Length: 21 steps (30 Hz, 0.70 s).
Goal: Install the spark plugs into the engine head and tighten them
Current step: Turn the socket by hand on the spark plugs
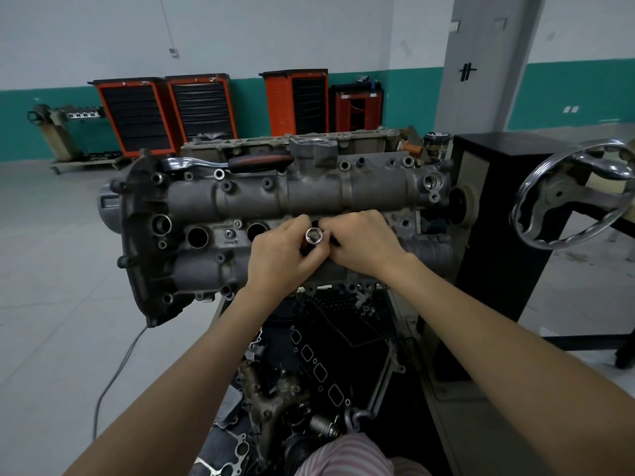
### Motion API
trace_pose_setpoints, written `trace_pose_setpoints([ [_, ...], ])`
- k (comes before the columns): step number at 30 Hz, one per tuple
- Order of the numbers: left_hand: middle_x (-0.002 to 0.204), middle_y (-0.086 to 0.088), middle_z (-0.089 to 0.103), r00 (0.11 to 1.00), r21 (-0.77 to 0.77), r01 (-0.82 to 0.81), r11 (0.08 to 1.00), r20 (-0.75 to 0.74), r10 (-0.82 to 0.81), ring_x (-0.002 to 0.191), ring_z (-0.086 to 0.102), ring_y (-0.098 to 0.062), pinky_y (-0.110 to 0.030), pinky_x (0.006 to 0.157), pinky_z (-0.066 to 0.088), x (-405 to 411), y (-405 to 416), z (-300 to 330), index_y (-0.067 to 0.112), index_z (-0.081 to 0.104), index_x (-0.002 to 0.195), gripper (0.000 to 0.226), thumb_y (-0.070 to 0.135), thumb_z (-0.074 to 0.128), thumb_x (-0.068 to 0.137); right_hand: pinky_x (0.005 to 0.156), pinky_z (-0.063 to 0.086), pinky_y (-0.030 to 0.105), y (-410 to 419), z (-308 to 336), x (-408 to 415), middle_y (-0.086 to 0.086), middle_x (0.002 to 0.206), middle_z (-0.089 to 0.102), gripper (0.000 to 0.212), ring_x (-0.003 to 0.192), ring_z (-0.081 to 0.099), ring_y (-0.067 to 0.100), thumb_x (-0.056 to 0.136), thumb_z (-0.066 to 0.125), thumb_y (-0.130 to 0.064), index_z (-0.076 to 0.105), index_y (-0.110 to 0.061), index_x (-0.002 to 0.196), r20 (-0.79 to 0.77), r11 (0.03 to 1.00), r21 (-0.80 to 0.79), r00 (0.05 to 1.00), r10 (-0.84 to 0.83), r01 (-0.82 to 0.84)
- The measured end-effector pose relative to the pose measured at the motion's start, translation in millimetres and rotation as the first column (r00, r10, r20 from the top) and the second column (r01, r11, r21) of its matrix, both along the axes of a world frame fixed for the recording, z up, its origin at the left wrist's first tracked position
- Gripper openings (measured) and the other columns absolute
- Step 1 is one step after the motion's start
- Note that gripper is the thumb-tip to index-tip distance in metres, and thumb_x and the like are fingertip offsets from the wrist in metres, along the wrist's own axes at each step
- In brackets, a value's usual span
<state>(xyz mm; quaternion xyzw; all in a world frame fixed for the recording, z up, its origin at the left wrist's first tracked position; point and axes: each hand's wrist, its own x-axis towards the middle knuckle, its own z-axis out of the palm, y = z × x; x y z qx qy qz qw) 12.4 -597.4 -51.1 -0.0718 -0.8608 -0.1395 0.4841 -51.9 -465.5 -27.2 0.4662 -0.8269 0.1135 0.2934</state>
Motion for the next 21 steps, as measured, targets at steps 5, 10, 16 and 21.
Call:
trace_pose_setpoints([
  [5,0.053,-0.005,0.055,1.0,0.018,0.026,0.999,-0.015,-0.026,0.048,0.05,-0.02,-0.026,0.045,0.032,-1.3,-1.8,-0.3,0.006,0.056,0.058,0.043,0.037,0.048,0.086,0.06,0.036,0.034,-1.1,-0.6,-0.9,0.008,0.086,0.069,0.021,0.086,0.061,0.033,0.086,0.05,-0.029,0.064,-0.015,0.079,0.014,1.0,0.007,1.0,-0.026,0.026],
  [10,0.052,-0.005,0.049,1.0,0.011,0.023,1.0,0.001,-0.023,0.045,0.046,-0.023,-0.027,0.044,0.028,0.9,-1.7,-0.4,0.006,0.047,0.059,0.038,0.033,0.044,0.086,0.054,0.027,0.03,-1.8,0.6,0.3,0.01,0.074,0.066,0.016,0.073,0.061,0.036,0.081,0.055,-0.027,0.054,-0.011,0.076,0.029,0.999,-0.042,1.0,-0.007,0.008],
  [16,0.051,-0.002,0.044,1.0,0.019,0.016,1.0,0.009,-0.016,0.042,0.041,-0.021,-0.025,0.045,0.024,2.5,1.2,1.5,0.009,0.042,0.061,0.033,0.033,0.045,0.082,0.053,0.023,0.029,-1.9,-0.8,-1.9,0.006,0.076,0.066,0.018,0.074,0.061,0.033,0.08,0.053,-0.03,0.053,-0.012,0.083,-0.009,1.0,-0.016,1.0,-0.005,0.005],
  [21,0.053,-0.004,0.051,0.999,0.042,0.028,0.999,0.025,-0.029,0.048,0.049,-0.022,-0.029,0.046,0.032,0.5,-0.9,0.8,0.006,0.051,0.06,0.042,0.04,0.047,0.085,0.058,0.033,0.032,-3.3,-3.3,-6.1,0.004,0.086,0.069,0.017,0.085,0.062,0.029,0.084,0.05,-0.027,0.063,-0.017,0.081,0.006,1.0,0.019,1.0,-0.02,0.02],
])
